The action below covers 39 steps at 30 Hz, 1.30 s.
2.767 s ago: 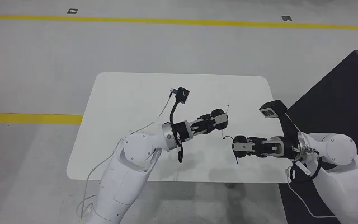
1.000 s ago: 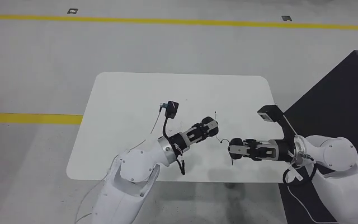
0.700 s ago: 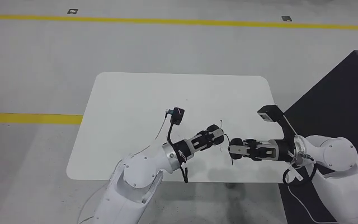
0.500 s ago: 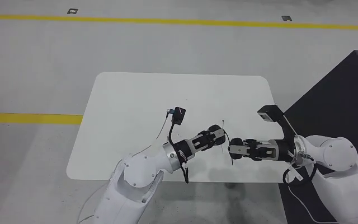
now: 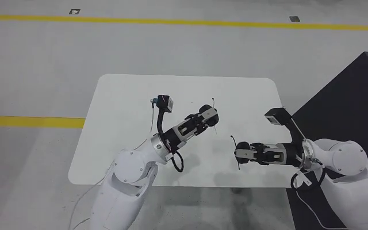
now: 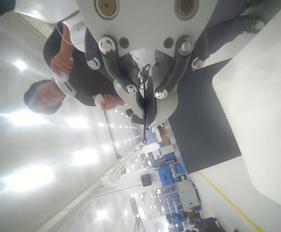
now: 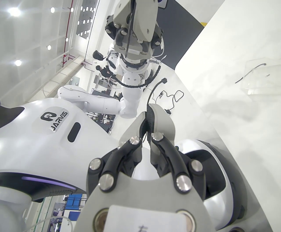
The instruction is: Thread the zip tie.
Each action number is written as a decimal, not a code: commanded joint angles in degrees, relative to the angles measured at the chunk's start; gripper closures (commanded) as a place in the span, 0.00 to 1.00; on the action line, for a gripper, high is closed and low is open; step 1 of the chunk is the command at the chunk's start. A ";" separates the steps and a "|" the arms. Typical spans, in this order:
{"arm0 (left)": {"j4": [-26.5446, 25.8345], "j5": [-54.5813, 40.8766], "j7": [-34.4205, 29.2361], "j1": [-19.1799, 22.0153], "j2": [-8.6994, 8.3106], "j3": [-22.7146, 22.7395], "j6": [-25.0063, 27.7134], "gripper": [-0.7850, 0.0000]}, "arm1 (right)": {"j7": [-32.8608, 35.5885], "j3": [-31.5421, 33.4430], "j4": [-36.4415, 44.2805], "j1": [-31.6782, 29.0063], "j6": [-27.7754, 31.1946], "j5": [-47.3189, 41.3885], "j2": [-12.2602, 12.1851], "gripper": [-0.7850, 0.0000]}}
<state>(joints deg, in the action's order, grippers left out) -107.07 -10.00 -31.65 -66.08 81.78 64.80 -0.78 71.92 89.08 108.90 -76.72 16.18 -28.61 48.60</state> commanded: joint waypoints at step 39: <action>19.52 -47.46 -24.11 7.01 3.20 -8.04 33.13 1.00 | 16.08 -9.52 -3.90 3.48 -14.62 -49.57 2.34 1.00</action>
<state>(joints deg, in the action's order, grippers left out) -88.52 -47.87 -52.89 -59.63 84.44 58.23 30.21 87.13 80.42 105.81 -73.59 2.47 -75.04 50.68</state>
